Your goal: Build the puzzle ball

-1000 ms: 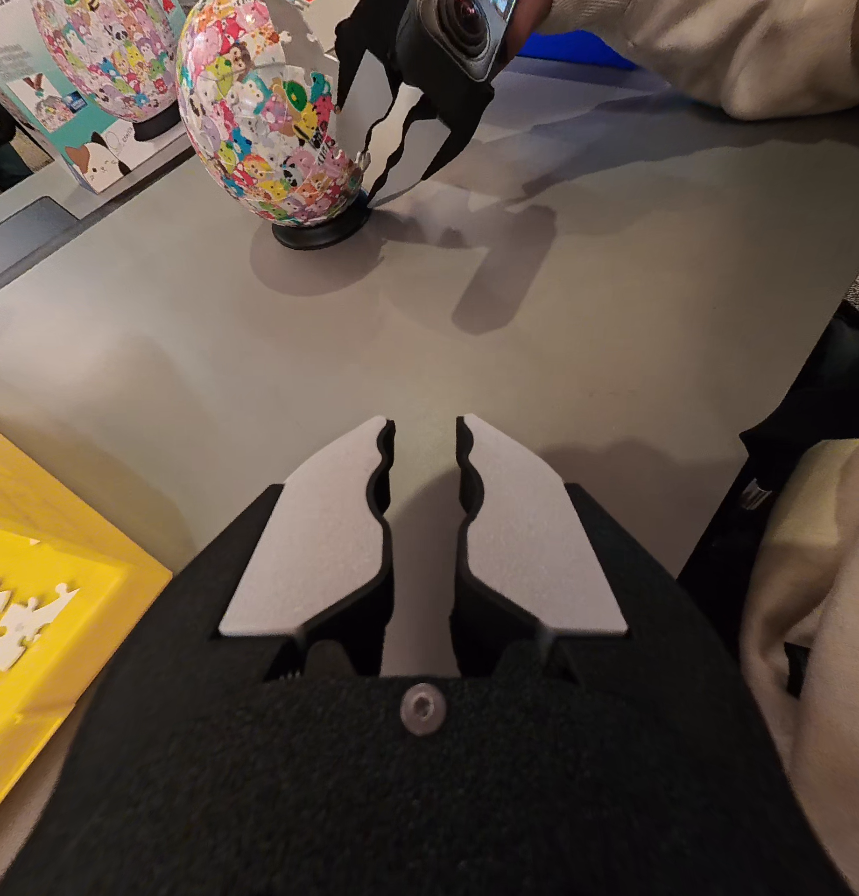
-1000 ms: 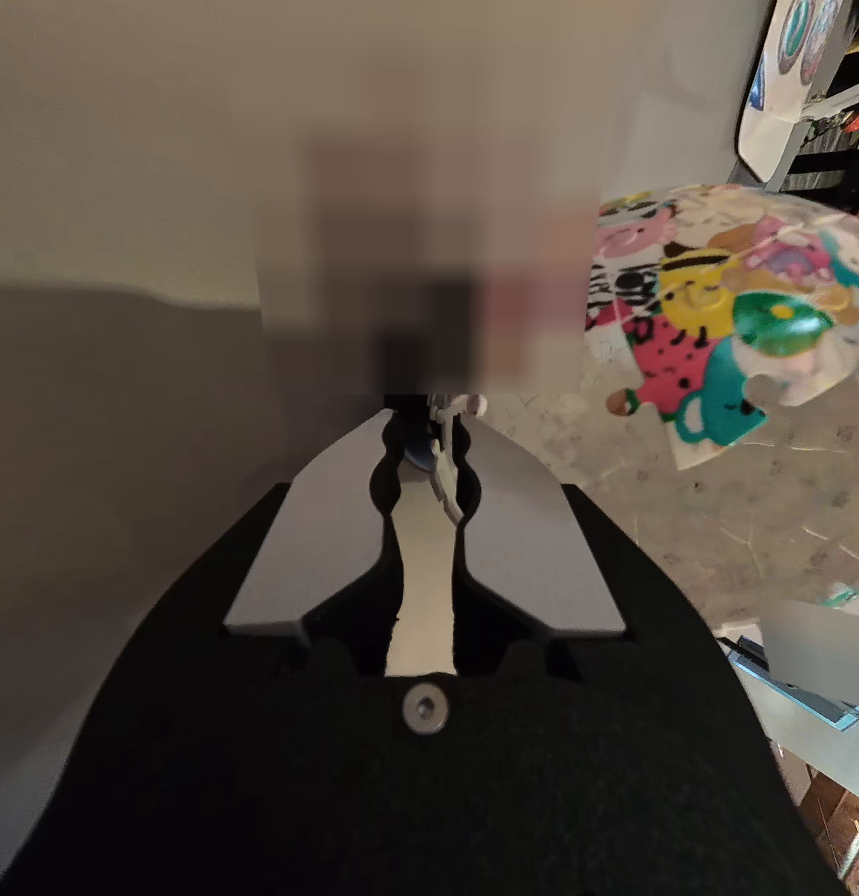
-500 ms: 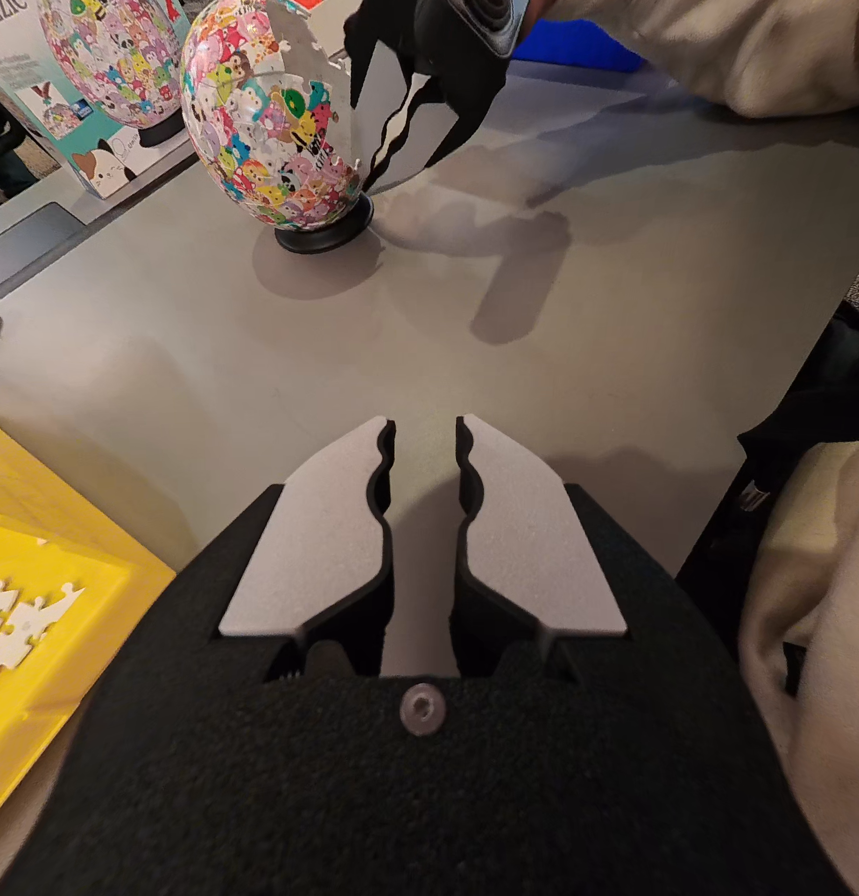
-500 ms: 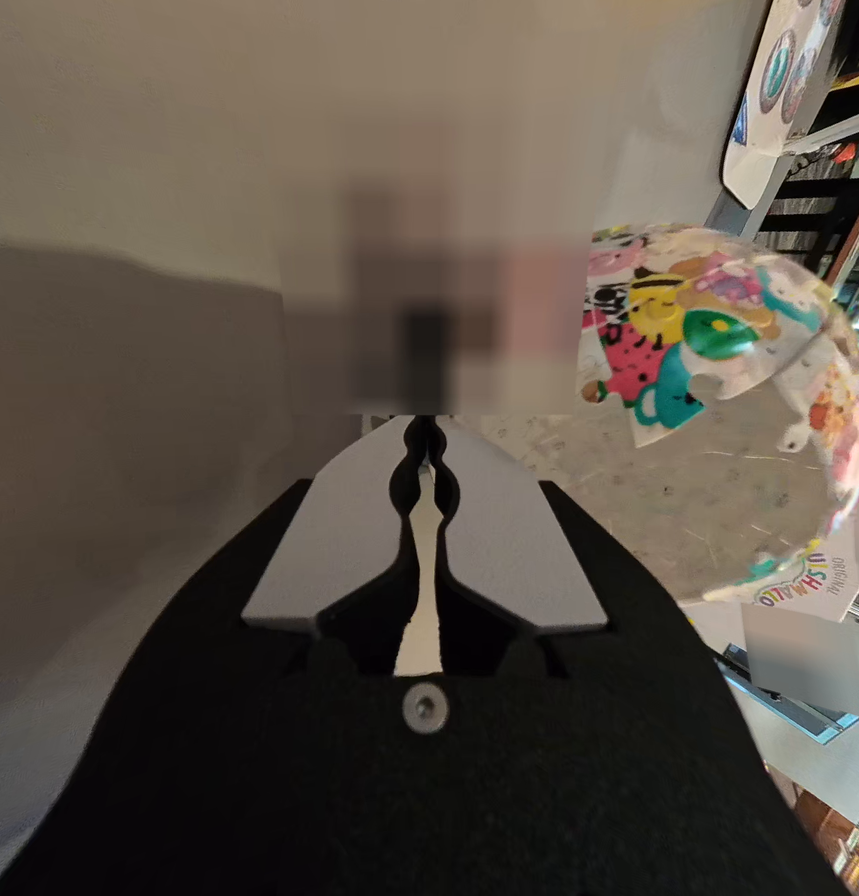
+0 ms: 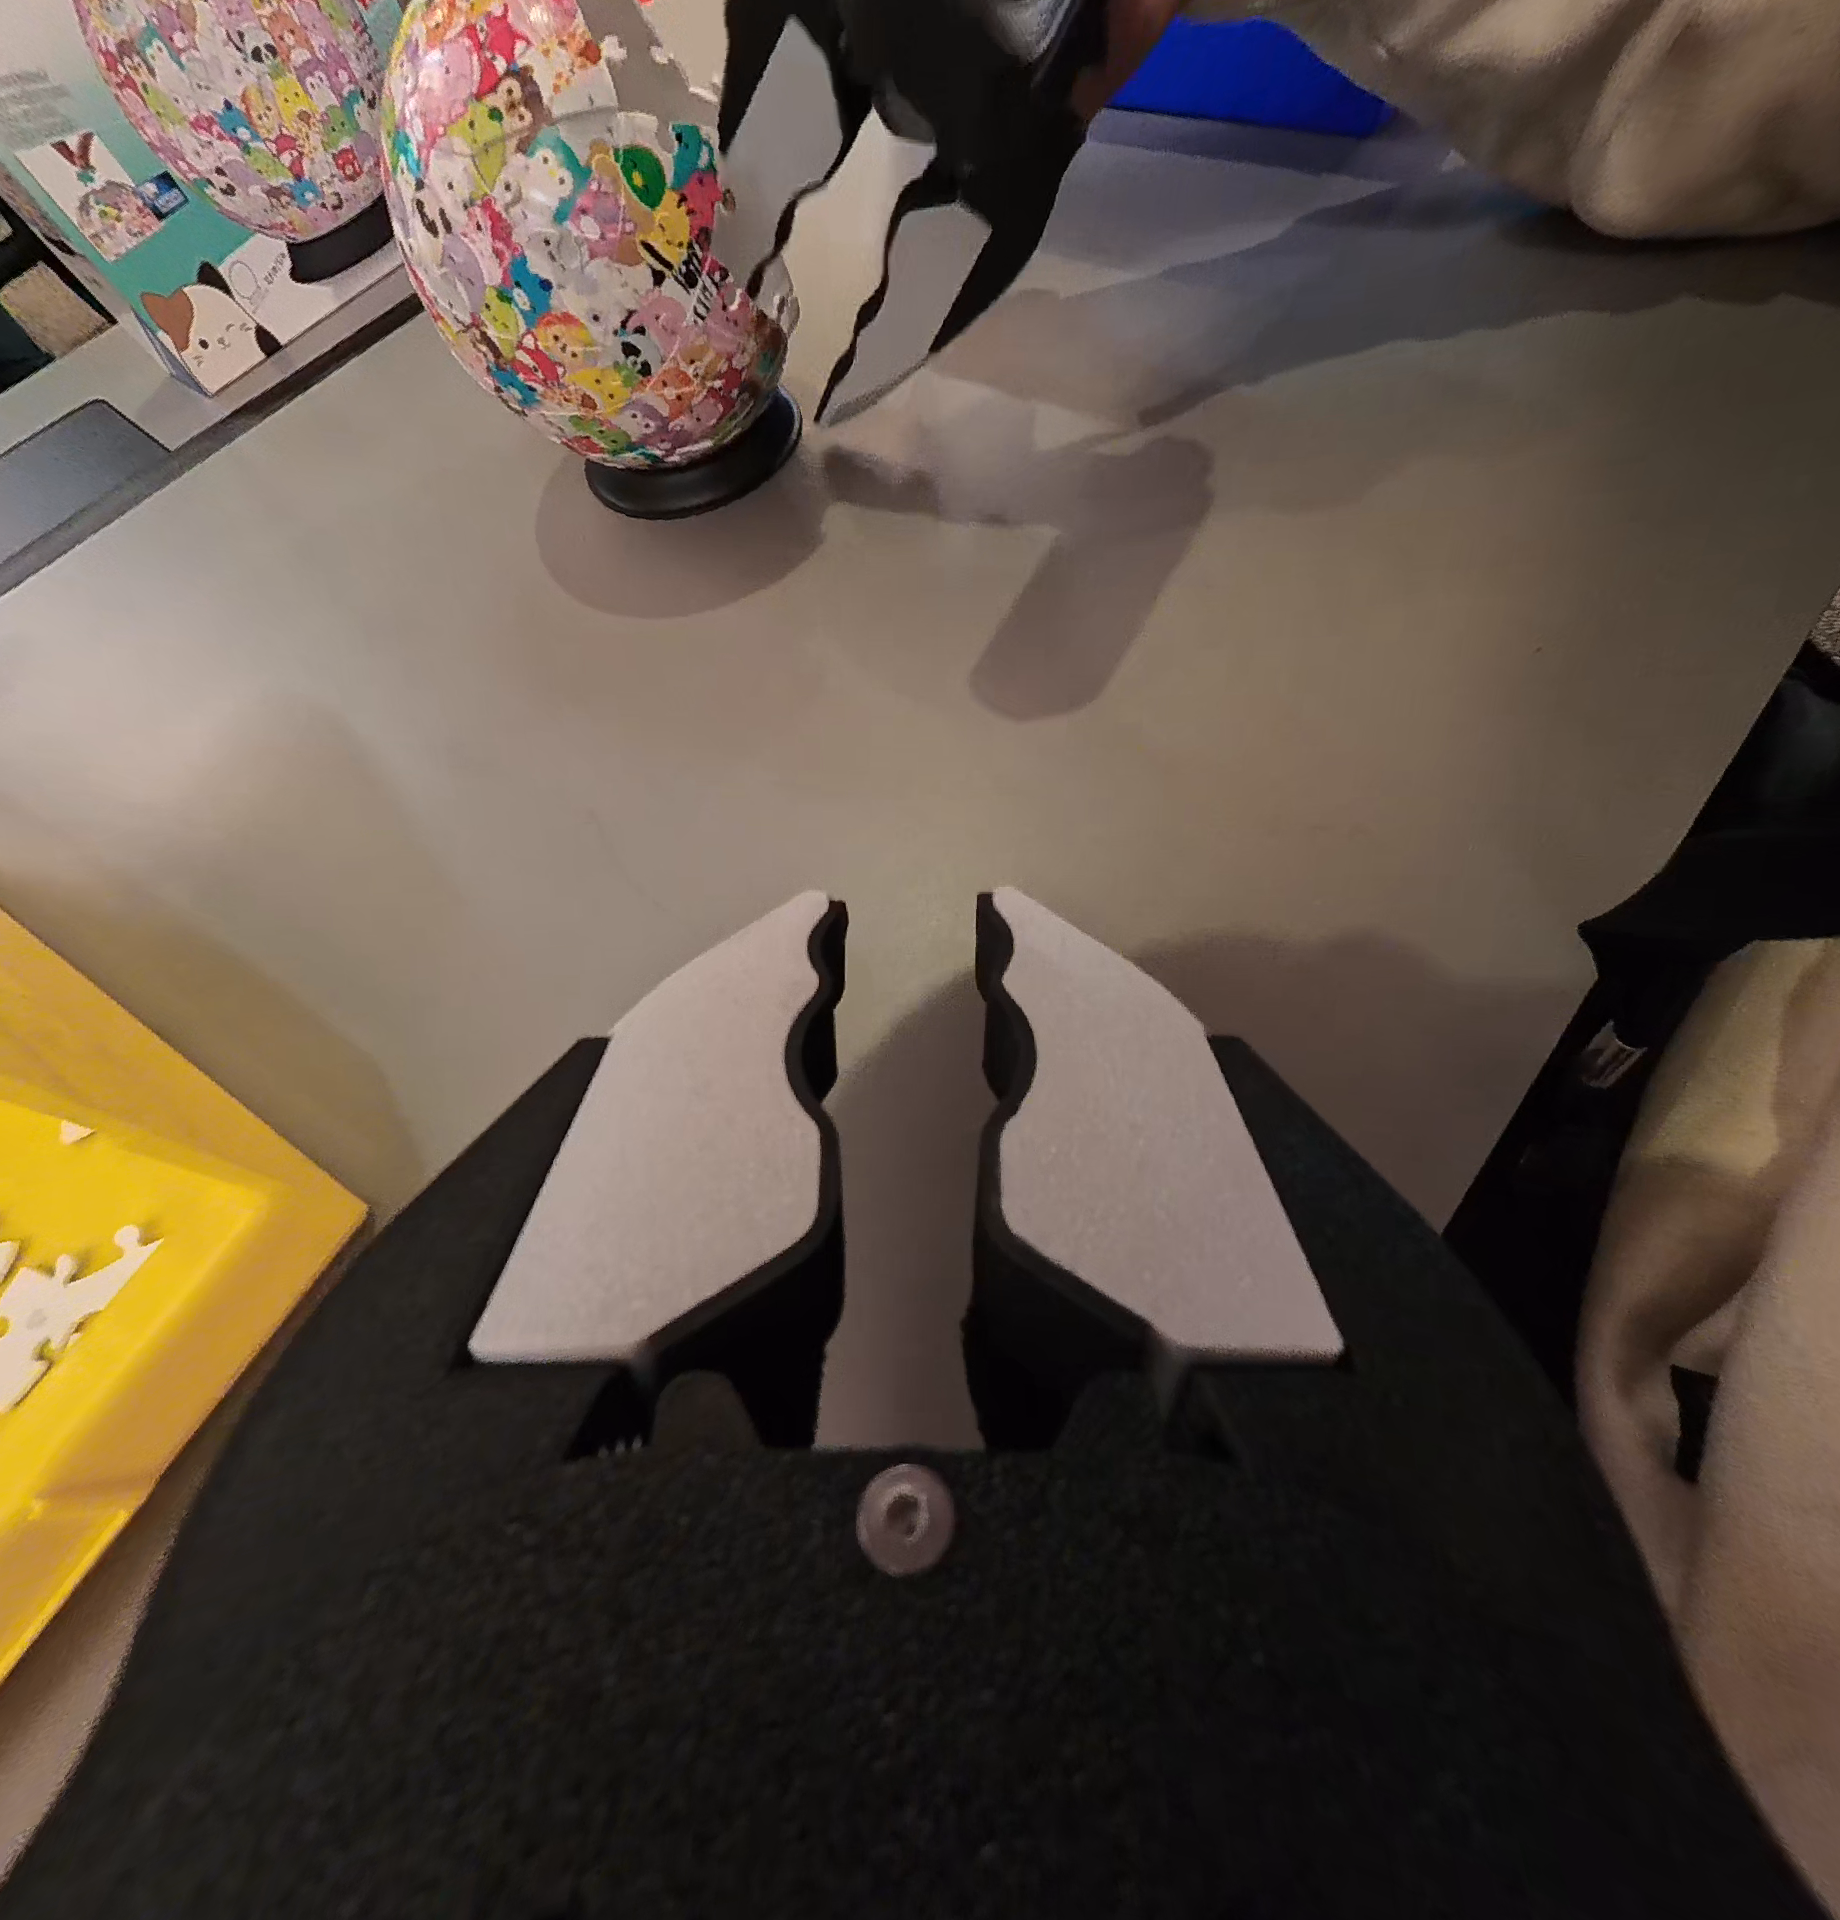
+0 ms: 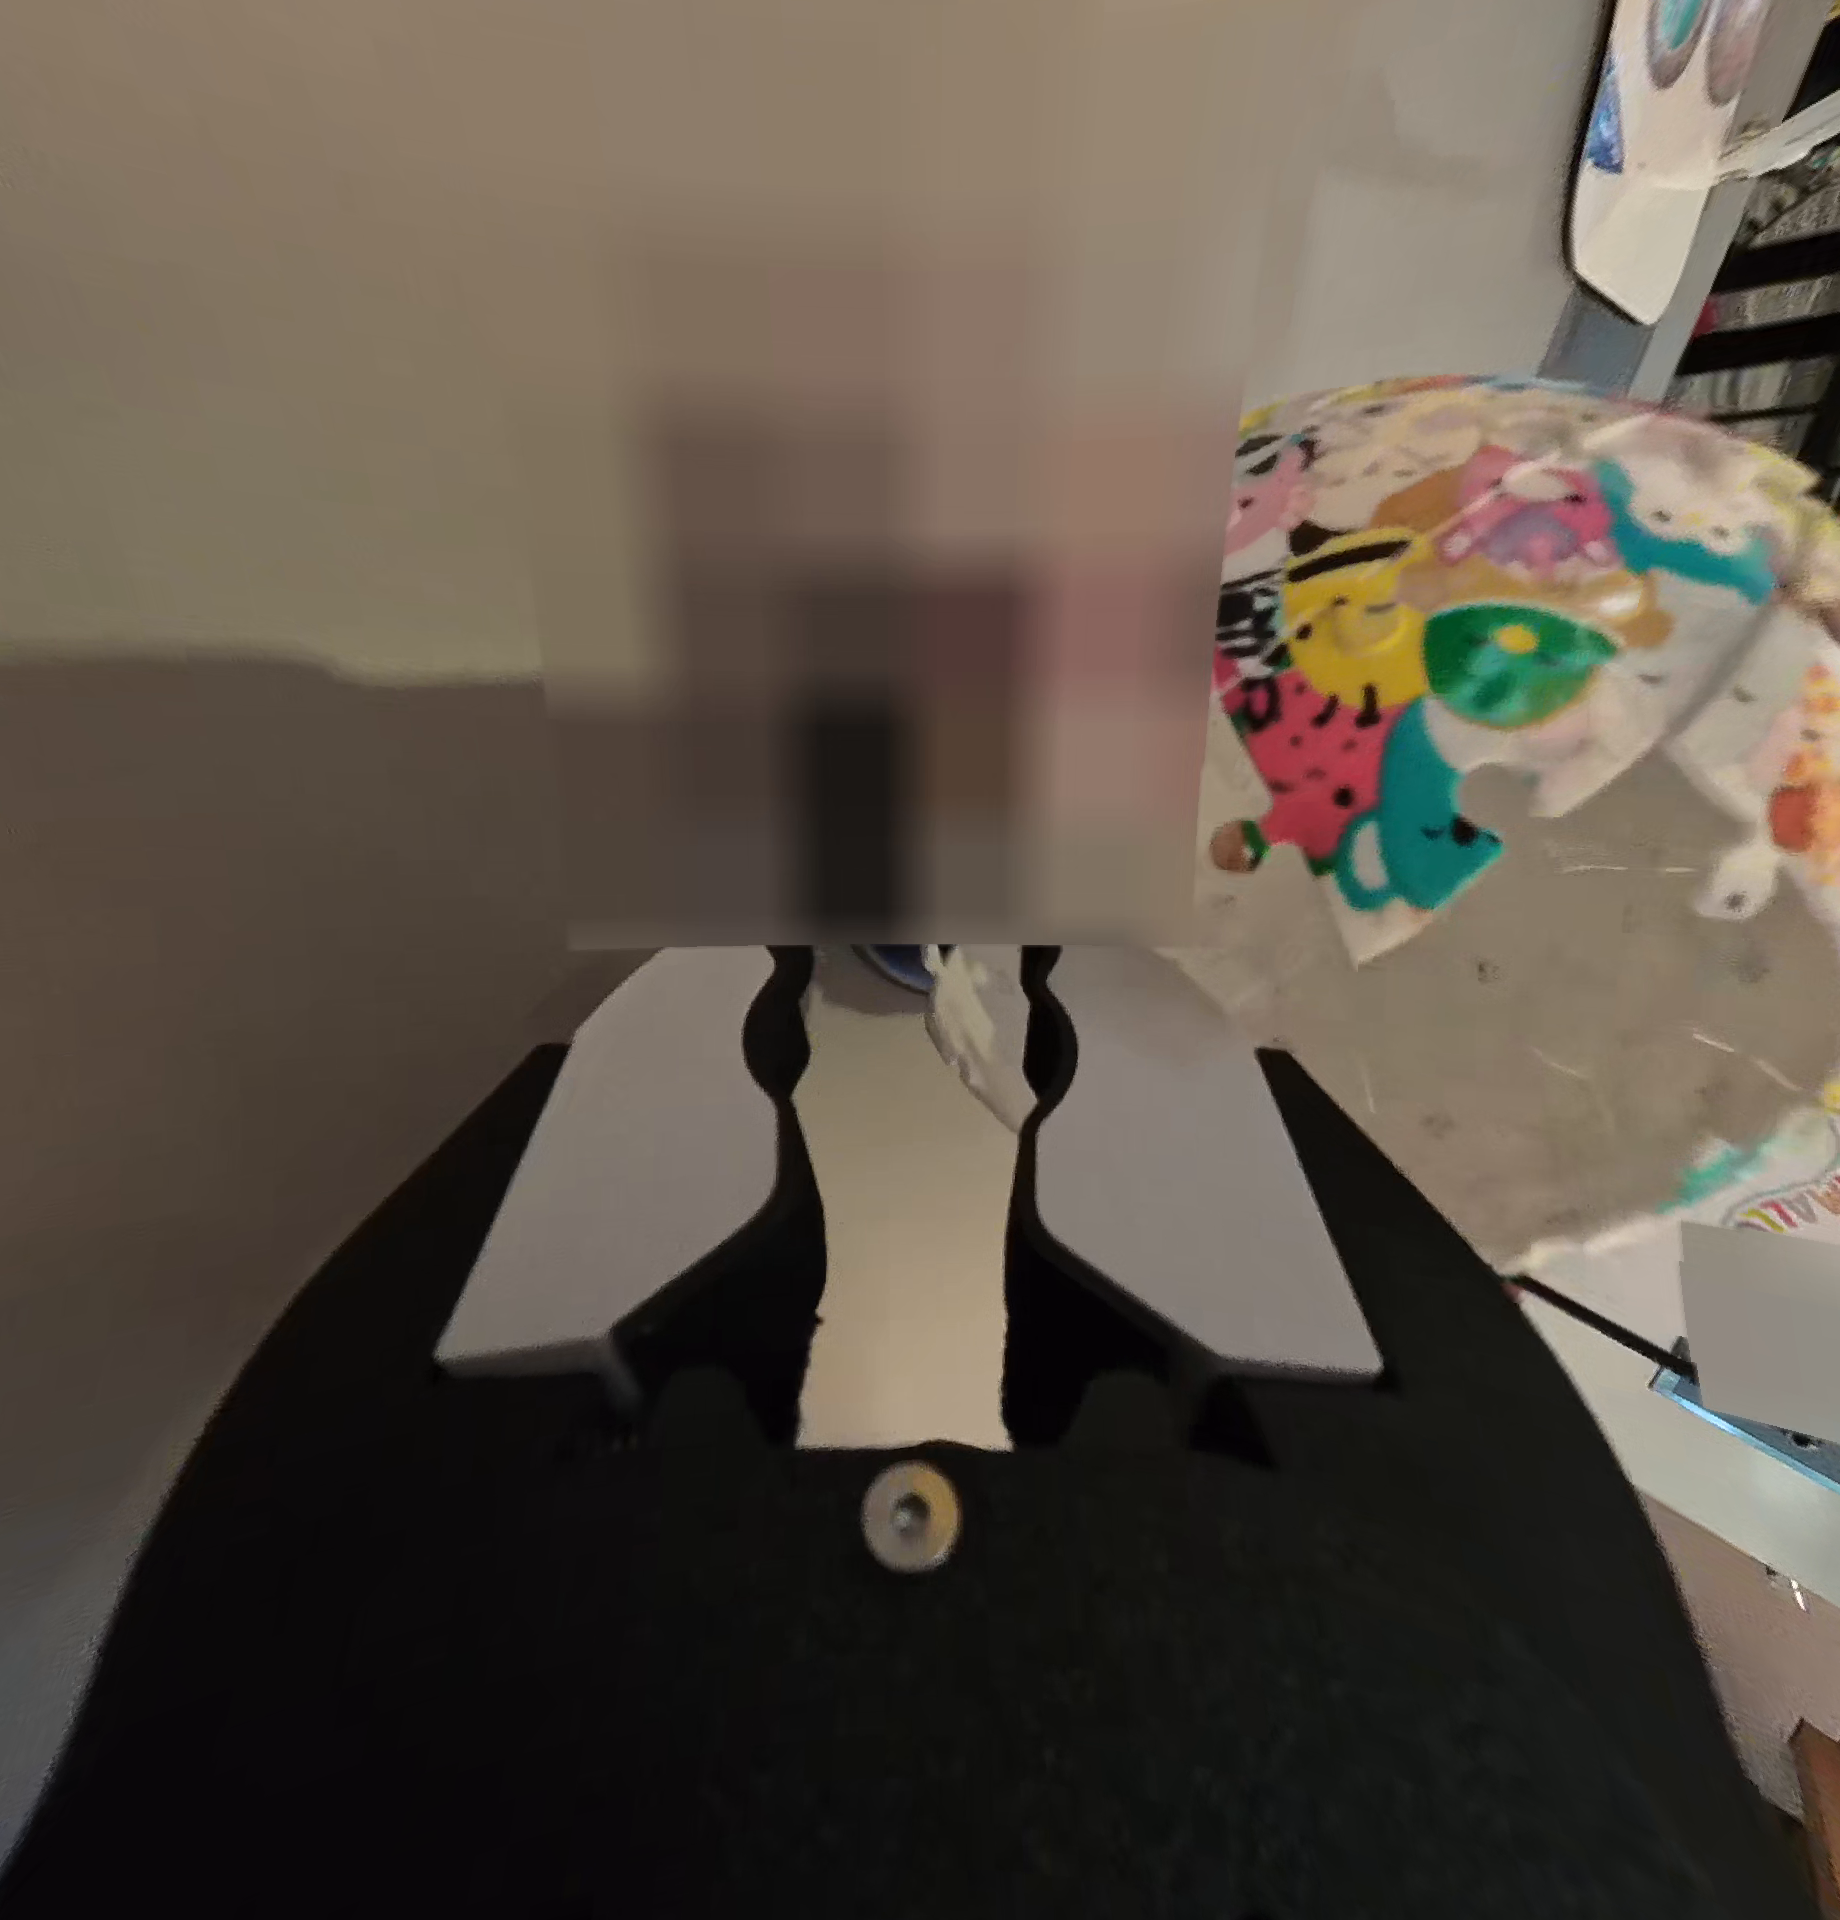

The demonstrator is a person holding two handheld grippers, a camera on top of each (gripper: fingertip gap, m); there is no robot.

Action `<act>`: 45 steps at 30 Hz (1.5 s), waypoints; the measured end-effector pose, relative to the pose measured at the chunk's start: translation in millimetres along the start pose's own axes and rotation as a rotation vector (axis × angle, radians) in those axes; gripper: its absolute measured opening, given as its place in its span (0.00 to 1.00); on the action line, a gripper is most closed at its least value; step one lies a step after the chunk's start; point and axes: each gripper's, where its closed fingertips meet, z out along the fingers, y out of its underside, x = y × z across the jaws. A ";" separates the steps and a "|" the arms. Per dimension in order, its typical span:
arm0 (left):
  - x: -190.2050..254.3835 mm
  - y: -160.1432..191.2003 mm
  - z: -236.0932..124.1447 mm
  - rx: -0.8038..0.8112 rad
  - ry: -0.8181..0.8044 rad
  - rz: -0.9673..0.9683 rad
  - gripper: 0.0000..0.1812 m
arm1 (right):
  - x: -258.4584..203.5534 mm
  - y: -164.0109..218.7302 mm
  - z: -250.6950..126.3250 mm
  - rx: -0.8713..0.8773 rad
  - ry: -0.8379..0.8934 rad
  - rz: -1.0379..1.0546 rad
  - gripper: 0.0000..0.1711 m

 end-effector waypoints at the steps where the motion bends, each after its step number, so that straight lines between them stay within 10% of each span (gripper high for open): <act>1: 0.0 0.8 1.0 -0.004 0.000 -0.001 0.13 | 0.0 -0.9 -4.8 0.016 0.006 -0.002 0.22; 11: -1.6 -52.3 30.3 0.087 0.105 -0.187 0.22 | 19.0 0.8 -103.2 0.493 0.092 0.521 0.19; 18: -33.0 -84.5 107.1 -0.129 0.245 -0.286 0.47 | 49.9 29.9 -175.0 0.200 -0.075 0.438 0.21; 27: -89.5 -60.0 170.7 -0.456 0.239 -0.222 0.51 | 27.3 91.3 -37.8 0.051 -0.652 0.293 0.41; 33: -81.0 -53.7 188.3 -0.546 0.348 -0.291 0.55 | 33.9 64.5 -5.2 0.176 -0.861 0.424 0.52; 45: -84.0 -66.8 212.4 -0.527 0.349 -0.318 0.55 | 27.1 37.1 6.5 0.251 -0.808 0.451 0.53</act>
